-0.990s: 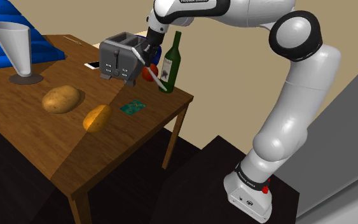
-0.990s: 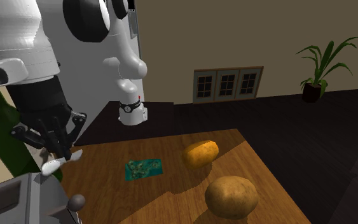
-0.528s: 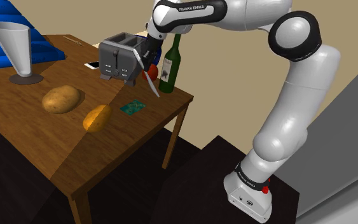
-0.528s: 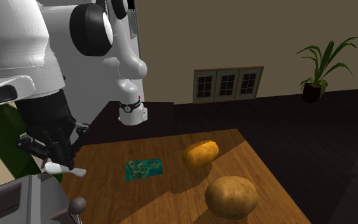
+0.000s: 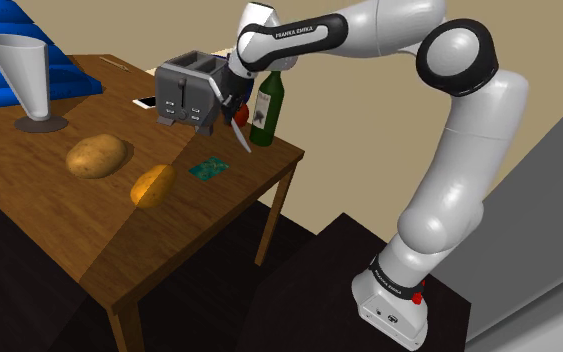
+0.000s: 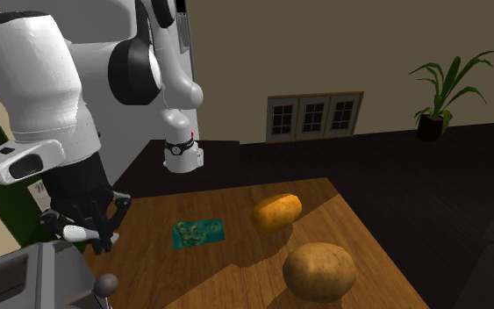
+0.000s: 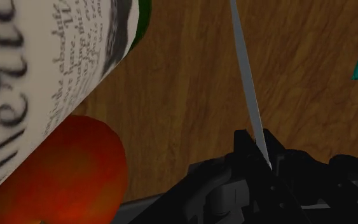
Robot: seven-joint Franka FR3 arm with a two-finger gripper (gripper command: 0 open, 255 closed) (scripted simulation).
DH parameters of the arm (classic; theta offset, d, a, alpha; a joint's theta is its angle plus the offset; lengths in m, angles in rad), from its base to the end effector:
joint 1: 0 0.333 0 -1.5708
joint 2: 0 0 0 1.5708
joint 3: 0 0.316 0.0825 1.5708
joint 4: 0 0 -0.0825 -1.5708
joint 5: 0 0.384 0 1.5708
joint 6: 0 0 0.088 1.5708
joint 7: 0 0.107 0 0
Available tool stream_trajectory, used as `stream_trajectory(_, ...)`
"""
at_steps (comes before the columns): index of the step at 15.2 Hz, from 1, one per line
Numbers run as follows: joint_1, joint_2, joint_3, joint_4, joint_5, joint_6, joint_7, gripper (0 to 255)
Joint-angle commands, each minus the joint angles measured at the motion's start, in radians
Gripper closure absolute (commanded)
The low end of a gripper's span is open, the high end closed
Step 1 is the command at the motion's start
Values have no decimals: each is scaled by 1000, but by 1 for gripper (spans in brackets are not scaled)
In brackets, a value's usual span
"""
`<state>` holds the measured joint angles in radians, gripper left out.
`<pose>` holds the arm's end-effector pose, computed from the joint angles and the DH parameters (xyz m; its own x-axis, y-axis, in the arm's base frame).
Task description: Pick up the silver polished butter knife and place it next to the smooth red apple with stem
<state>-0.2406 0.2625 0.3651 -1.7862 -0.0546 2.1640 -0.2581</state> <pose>0.6360 0.0612 0.4273 0.9151 0.3782 0.1398 0.3830 -0.9237 -0.0085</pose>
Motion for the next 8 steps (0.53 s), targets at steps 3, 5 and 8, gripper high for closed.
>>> stream_trajectory(3,-1,30,-6,-33,-10,41,3,255)
stream_trajectory(5,1,41,-8,-46,-15,65,6,255)
stream_trajectory(8,1,45,-8,-50,-17,72,7,255)
